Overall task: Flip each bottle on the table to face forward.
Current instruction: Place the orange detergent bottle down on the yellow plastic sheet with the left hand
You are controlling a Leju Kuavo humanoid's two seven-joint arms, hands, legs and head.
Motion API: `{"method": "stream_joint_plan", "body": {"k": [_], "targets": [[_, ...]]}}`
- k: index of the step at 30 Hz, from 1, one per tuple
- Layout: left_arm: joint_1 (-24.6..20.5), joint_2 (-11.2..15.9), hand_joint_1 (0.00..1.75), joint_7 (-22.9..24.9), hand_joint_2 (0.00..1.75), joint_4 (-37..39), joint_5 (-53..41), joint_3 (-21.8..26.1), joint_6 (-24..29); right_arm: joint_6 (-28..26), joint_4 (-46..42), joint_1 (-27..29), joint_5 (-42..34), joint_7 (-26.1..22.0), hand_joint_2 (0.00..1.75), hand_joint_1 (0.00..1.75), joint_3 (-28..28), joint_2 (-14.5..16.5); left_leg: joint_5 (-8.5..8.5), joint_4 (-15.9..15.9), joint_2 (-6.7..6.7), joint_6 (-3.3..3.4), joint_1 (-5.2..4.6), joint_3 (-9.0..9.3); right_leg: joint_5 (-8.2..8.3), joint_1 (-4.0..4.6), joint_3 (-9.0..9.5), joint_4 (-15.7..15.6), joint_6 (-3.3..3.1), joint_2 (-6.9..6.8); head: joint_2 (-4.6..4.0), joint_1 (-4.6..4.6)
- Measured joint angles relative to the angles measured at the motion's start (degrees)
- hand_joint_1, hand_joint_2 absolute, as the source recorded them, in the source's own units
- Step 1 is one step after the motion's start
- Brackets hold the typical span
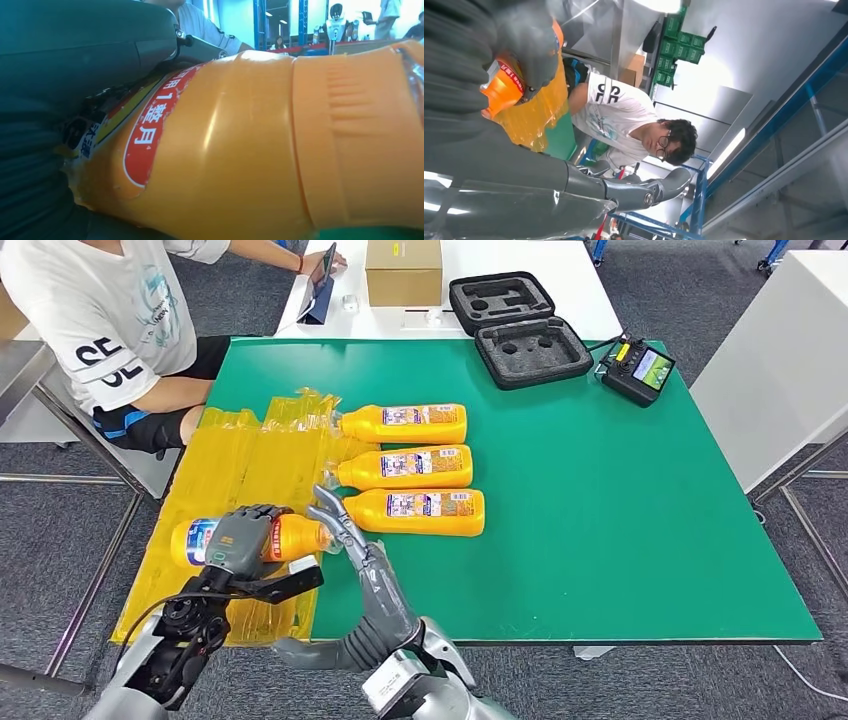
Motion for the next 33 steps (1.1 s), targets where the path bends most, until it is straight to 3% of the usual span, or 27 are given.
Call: {"method": "stream_joint_plan", "body": {"k": [12,14,18,20,24,33], "targets": [[-7.91,2.25,1.71,2.02,1.75,9.06,-7.16,-5.11,-10.21,2.61,2.79,-1.07,-1.32,0.01,1.75,0.0,0.21,1.1,0.03,-0.02,-0.03,-0.02,0.0,0.14,0.01,0.0,0.18,0.0,-0.02,-0.01,0.0,0.0],[-8.95,2.3,1.47,1.8,1.75,10.26,-6.81,-5.57,-11.26,2.66,3.12,-1.09,-1.46,0.01,1.75,0.0,0.21,1.23,0.04,-0.02,-0.03,-0.02,0.01,0.23,0.01,0.01,0.27,-0.01,-0.02,-0.01,0.0,0.0],[-11.59,2.3,0.29,0.1,1.75,13.14,-3.12,-5.68,-16.79,2.69,3.7,-1.08,-1.66,0.0,1.75,0.0,0.21,1.41,0.04,-0.03,-0.03,-0.02,0.01,0.36,0.01,0.01,0.42,-0.01,-0.03,-0.01,0.0,0.01],[-13.37,2.3,0.07,-1.09,1.75,14.89,0.07,-5.35,-21.46,2.78,4.02,-1.06,-1.77,0.0,1.75,0.0,0.2,1.44,0.03,-0.04,-0.02,-0.03,0.01,0.44,0.02,0.0,0.51,0.0,-0.04,-0.01,0.0,0.0],[-16.56,2.29,0.0,-1.86,0.0,18.58,4.86,-4.5,-28.54,3.01,5.11,-1.05,-1.89,0.0,1.75,0.0,0.07,1.49,0.02,-0.04,0.0,-0.03,0.01,0.6,0.03,0.0,0.65,0.0,-0.05,0.0,0.0,0.01],[-20.77,1.49,0.0,-1.06,0.0,23.63,14.91,-1.42,-39.17,3.42,8.43,-1.18,-1.28,0.02,1.75,0.0,-0.98,2.35,0.02,-0.04,0.0,-0.04,0.01,0.74,0.03,0.0,0.76,-0.01,-0.06,0.0,0.0,0.0]]}}
